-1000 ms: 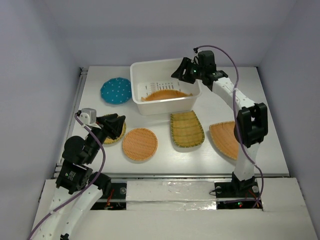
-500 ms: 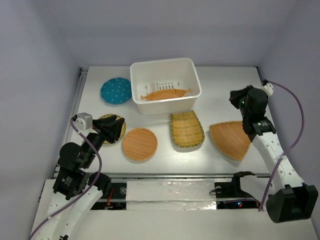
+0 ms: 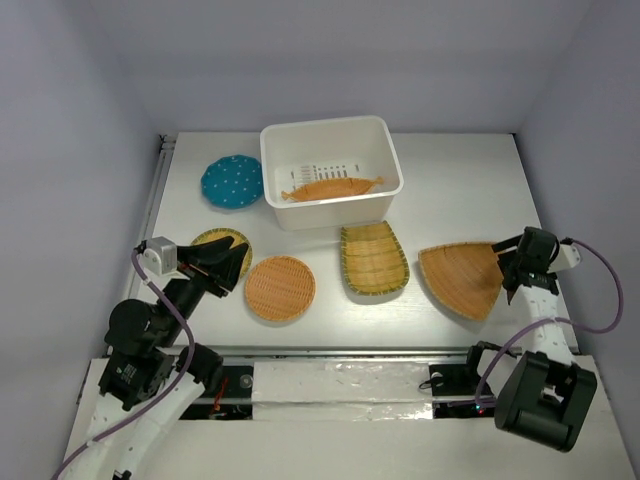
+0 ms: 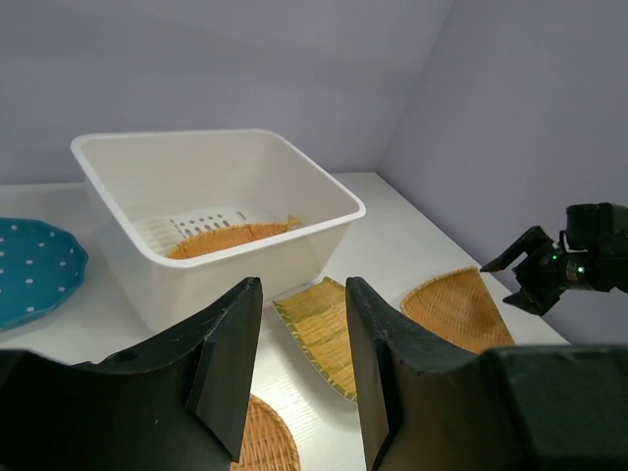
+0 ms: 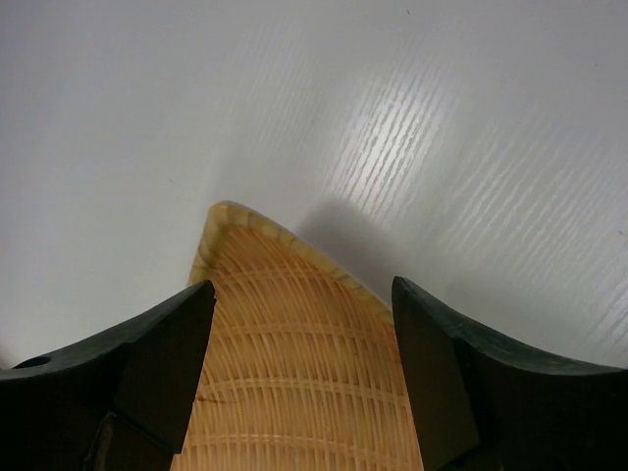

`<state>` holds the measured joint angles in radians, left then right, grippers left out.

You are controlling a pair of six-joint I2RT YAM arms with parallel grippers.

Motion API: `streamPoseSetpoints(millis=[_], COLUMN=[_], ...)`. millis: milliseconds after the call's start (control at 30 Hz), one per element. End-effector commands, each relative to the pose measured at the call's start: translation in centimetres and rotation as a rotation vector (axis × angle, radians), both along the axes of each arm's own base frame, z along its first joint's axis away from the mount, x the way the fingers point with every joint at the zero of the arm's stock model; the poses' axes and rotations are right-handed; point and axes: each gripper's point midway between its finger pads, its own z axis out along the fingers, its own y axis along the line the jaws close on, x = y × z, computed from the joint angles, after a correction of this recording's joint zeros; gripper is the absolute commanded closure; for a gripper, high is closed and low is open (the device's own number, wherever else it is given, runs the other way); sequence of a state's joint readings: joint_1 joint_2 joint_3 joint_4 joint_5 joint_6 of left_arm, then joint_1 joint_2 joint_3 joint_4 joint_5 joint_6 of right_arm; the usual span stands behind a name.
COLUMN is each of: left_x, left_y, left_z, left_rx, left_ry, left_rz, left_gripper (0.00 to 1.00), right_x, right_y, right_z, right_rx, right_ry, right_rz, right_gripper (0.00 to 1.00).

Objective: Place the plates into the plastic bin on the countertop

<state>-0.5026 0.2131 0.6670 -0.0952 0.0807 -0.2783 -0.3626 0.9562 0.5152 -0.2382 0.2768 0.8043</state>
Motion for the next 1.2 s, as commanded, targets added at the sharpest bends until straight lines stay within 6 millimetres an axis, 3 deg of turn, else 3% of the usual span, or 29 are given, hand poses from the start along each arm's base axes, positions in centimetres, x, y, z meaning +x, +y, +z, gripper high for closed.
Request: streamPoseSetpoints(millis=[0,267,467,567,833,1067,1167], left_x=[-0.9,-1.2,-1.2,-1.1,-0.6,-0.2,0.2], left_y=[0.3,0.4,0.6,0.6,0.5,0.3,0.2], left_z=[2.2,2.3,2.4,2.3,2.0,1.5,1.2], left_rx=[-0.039,-0.046,-0.044,-0.043,-0.032,-0.02,-0.013], left_ry=[-0.07,-0.077,-0.078,-0.072,-0.054,-0.035,-0.021], left_rz=[-0.01,-0.013,-0.001,0.005,0.011,0.016,0.019], left_gripper=[0.64,0.63,0.63,0.63,0.63,0.63,0.63], right_x=[1.4,3.1,4.5,4.9,5.7,6.8,6.6], right_y=[-0.4,0.7,1.6,1.5,1.2,1.0,0.5], right_z=[-0.4,-2.4,-5.2,-5.9,-5.1,-3.3,-1.6], right_rx=[0.035,0.109,0.182,0.209,0.228,0.212,0.176], right_ry=[-0.016,0.001,0.072,0.095,0.017,-0.097,-0.126], right_rz=[0.025,0.152,0.23,0.22,0.164,0.156,0.128], right_gripper=[0.21,0.13,0.18,0.29,0.52,0.93,1.0])
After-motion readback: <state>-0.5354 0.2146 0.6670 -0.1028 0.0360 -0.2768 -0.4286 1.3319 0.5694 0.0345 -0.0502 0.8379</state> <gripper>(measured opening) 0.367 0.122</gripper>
